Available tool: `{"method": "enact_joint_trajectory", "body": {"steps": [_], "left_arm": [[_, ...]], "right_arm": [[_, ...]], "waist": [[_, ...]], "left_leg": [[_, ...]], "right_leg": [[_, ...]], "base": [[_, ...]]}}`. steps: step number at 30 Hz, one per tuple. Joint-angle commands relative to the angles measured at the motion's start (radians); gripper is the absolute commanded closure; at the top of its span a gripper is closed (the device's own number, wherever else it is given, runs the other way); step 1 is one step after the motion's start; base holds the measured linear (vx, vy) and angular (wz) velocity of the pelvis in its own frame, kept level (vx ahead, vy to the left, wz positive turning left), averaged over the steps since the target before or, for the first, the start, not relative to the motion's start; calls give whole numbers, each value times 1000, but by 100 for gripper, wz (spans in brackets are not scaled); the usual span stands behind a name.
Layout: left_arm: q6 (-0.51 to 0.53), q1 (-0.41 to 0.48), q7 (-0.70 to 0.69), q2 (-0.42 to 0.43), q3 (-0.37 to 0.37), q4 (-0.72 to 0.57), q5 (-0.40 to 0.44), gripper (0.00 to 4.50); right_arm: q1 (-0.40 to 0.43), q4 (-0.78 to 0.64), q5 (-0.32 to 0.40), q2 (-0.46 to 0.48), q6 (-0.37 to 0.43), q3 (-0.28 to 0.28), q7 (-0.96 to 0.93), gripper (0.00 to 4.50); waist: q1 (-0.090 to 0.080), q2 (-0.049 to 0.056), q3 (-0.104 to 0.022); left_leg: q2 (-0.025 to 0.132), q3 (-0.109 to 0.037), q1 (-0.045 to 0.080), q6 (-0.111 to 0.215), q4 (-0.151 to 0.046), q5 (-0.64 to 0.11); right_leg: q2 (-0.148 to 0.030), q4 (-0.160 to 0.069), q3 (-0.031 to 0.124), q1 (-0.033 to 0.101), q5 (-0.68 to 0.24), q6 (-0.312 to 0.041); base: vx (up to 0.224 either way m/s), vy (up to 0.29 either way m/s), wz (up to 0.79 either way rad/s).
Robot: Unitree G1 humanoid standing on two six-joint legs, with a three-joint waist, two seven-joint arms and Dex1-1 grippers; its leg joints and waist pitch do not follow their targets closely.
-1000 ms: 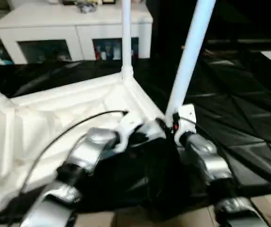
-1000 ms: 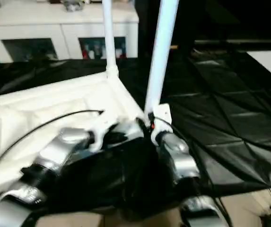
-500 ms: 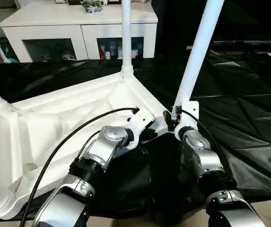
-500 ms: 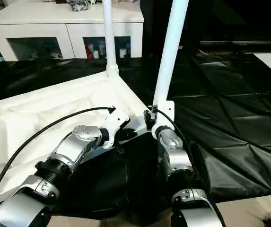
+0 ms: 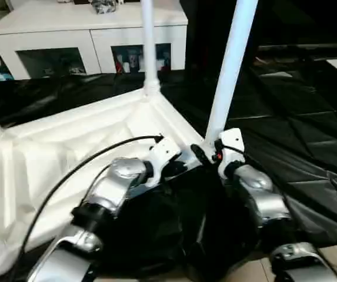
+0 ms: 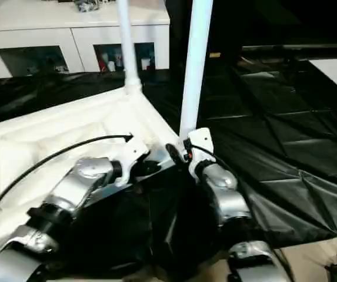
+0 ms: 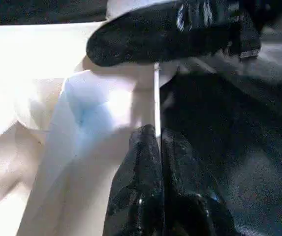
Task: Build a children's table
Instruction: Rotate leg to tighten
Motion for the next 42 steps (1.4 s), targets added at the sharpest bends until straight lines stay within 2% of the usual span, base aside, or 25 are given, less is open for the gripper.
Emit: {"method": "enact_joint_trajectory", "body": {"steps": [1, 3, 5, 8, 12, 14, 19, 20, 25, 26, 29, 33, 40, 42], "left_arm": [[-24, 57, -77, 21, -23, 16, -27, 450], [-39, 84, -163, 52, -28, -40, -60, 450], [-32, 103, -220, 73, -32, -88, -87, 450], [-22, 125, -273, 113, -42, -142, -97, 450], [-20, 142, -320, 147, -33, -175, -114, 450], [-18, 145, -332, 158, -28, -180, -117, 450], [-4, 148, -347, 170, -29, -193, -122, 450], [1, 149, -353, 173, -30, -197, -123, 450], [7, 149, -359, 174, -33, -207, -122, 450], [9, 149, -359, 173, -34, -207, -122, 450], [11, 147, -360, 174, -37, -208, -124, 450], [16, 150, -362, 176, -38, -213, -123, 450], [23, 154, -356, 176, -37, -215, -120, 450], [28, 150, -330, 170, -33, -204, -110, 450]], "right_arm": [[16, -34, 27, -31, -1, 25, 103, 61], [41, -74, 55, -76, 5, 46, 229, 61], [60, -110, 83, -103, 7, 49, 302, 61], [100, -169, 115, -151, 9, 63, 413, 61], [140, -212, 138, -203, 21, 70, 513, 61], [156, -231, 160, -220, 40, 70, 556, 61], [169, -236, 148, -244, 34, 87, 588, 61], [170, -233, 141, -250, 32, 92, 593, 77], [172, -239, 152, -252, 48, 88, 610, 106], [171, -242, 155, -250, 52, 86, 610, 127], [169, -242, 155, -244, 50, 84, 604, 137], [170, -244, 160, -242, 49, 86, 605, 173], [174, -235, 144, -231, 40, 86, 579, 178], [171, -220, 129, -218, 24, 82, 543, 178]], "waist": [[6, -19, -49], [5, -17, -49], [6, -19, -52], [9, -19, -52], [10, -15, -49], [13, -17, -50], [15, -17, -51], [16, -13, -51], [17, -15, -54], [17, -15, -54], [17, -17, -53], [17, -17, -54], [17, -19, -56], [15, -19, -54]], "left_leg": [[30, -5, -8, 105, -54, -123], [33, -4, -6, 115, -53, -116], [33, -5, -8, 124, -50, -106], [36, -5, -8, 141, -49, -107], [37, -4, -6, 132, -50, -123], [39, -4, -4, 127, -50, -125], [34, -3, -6, 120, -48, -116], [34, -4, -5, 119, -48, -112], [34, -3, -6, 130, -43, -91], [34, -4, -6, 132, -43, -88], [33, -3, -5, 131, -42, -98], [34, -4, -5, 125, -42, -101], [32, -4, -6, 135, -39, -75], [33, -4, -6, 132, -40, -85]], "right_leg": [[-56, -71, 35, 47, -21, -252], [-55, -69, 36, 46, 0, -267], [-56, -62, 35, 50, 31, -275], [-54, -61, 34, 48, 37, -276], [-53, -64, 33, 43, -4, -282], [-54, -63, 35, 44, -5, -281], [-52, -62, 34, 44, 2, -281], [-53, -61, 33, 44, 4, -282], [-52, -57, 32, 47, 44, -290], [-51, -56, 32, 46, 51, -292], [-51, -57, 32, 46, 34, -290], [-52, -56, 32, 47, 25, -291], [-51, -51, 32, 47, 58, -295], [-52, -53, 31, 46, 39, -294]], "base": [[0, 0, 0], [0, 0, 0], [0, 0, 0], [0, 0, 0], [0, 0, 0], [0, 0, 0], [0, 0, 0], [0, 0, 0], [0, 0, 0], [0, 0, 0], [0, 0, 0], [0, 0, 0], [0, 0, 0], [0, 0, 0]]}}
